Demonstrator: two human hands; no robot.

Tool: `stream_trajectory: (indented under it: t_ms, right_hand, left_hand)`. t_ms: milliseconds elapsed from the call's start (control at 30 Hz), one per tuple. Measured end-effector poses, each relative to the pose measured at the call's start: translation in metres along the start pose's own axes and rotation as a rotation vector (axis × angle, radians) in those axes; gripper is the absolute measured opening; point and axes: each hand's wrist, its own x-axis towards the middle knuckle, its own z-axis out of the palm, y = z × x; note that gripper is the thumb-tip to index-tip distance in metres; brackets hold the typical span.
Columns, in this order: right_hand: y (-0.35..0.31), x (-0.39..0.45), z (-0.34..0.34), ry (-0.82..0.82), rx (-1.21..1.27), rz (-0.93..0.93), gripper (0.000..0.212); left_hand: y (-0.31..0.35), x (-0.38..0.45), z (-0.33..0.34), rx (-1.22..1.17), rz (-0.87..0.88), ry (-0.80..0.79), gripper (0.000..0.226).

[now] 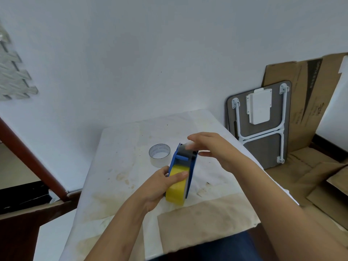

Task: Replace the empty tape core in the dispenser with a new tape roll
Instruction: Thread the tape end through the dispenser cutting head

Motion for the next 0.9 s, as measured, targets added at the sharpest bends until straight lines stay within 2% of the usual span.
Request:
stream_trajectory:
  t_ms: [100, 233, 400, 500, 667, 900]
  right_hand:
    - [-0.002, 0.0, 0.0, -0.016, -0.078, -0.026, 0.034]
    - [-0.003, 0.002, 0.01, 0.04, -0.411, -0.068, 0.04]
    - [-0.005, 0.009, 0.02, 0.162, -0.618, -0.186, 0.022]
    - [-0.004, 0.012, 0.018, 0.193, -0.633, -0.261, 0.016]
    - [0.0, 0.014, 0.019, 0.227, -0.653, -0.382, 0.019]
    - [0.002, 0.015, 0.019, 0.218, -0.624, -0.375, 0.022]
  left_hand:
    - [0.0, 0.0, -0.001, -0.005, -0.006, 0.001, 0.079]
    - [0.001, -0.002, -0.001, -0.005, -0.007, 0.001, 0.085]
    - [0.003, -0.006, 0.001, -0.003, 0.014, -0.003, 0.077]
    - [0.005, -0.011, 0.001, -0.01, 0.031, -0.006, 0.077]
    - [0.009, -0.014, -0.002, -0.023, 0.046, -0.04, 0.066]
    - [0.008, -0.017, -0.008, -0.001, 0.042, -0.13, 0.06]
